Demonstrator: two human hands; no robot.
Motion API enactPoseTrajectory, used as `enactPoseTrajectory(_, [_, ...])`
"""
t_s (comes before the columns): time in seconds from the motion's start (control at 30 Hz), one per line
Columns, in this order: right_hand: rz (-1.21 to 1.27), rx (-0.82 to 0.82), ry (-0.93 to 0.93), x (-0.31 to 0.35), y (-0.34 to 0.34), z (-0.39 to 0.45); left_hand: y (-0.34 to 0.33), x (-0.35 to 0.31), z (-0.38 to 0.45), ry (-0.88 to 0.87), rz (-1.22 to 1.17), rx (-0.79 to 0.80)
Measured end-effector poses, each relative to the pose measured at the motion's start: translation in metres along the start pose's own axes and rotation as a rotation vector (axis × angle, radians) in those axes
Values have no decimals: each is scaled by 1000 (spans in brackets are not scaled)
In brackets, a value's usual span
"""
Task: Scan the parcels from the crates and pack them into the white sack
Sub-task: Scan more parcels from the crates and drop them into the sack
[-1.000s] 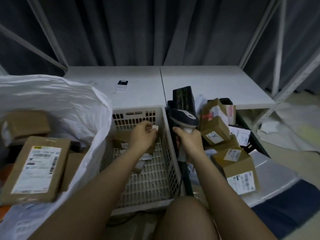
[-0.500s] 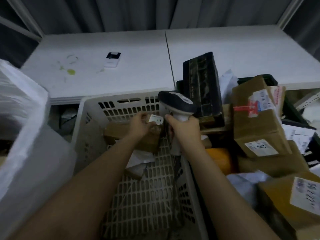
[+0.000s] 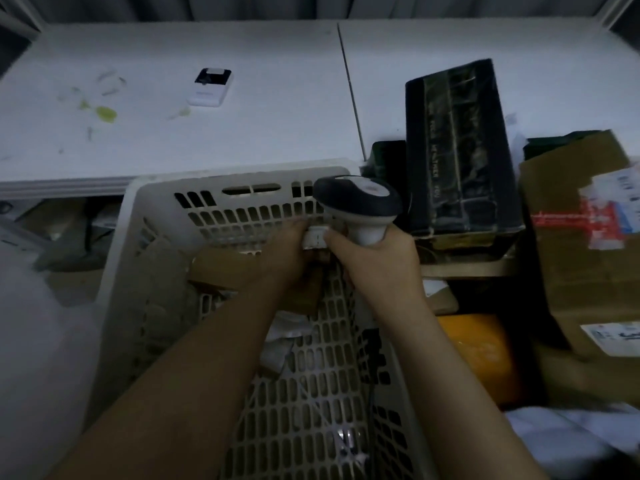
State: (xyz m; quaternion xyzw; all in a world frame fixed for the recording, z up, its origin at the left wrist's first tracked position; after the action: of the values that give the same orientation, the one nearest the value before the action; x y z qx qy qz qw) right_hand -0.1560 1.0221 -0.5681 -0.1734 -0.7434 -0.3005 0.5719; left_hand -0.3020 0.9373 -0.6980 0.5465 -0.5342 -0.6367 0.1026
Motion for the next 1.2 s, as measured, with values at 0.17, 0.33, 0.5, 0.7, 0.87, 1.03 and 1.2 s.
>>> enactPoseTrajectory(0.17, [11,21,-29,9,1,-21,51,-16,-40,37,-214,-214])
enactPoseTrajectory(0.33, [-11,5,0,46,24,-72,111,-52,-110,113,-293,-348])
enactPoseTrajectory(0.5, [116,-62,66,98,61,-143,158,-110,-199,152,-479,-392])
enactPoseTrajectory(0.7, [393,-250,72,172,111,-233,228,-192,-324,-15,-560,-443])
enactPoseTrajectory(0.87, [529,-222,17,218,114,-294,290,-221,-420,-114,-559,-522])
enactPoseTrajectory(1.03, [529,-109,56,247,82,-346,344,-200,-496,-179,-435,-639])
enactPoseTrajectory(1.2, [479,120,49,275,30,-389,383,-179,-557,-268,29,-798])
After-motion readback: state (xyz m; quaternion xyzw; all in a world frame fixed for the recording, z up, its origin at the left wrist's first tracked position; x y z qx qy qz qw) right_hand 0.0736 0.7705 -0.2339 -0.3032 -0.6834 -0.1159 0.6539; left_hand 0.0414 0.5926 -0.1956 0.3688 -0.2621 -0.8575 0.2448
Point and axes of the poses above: each hand's wrist, its own z-axis towards the middle knuckle, its own y-axis out of the back of the hand, x = y × z, the point moved 5 cm from there along z, towards the middle knuckle, and after that the axes turned 1 degree about -x, right-handed, at the moved point
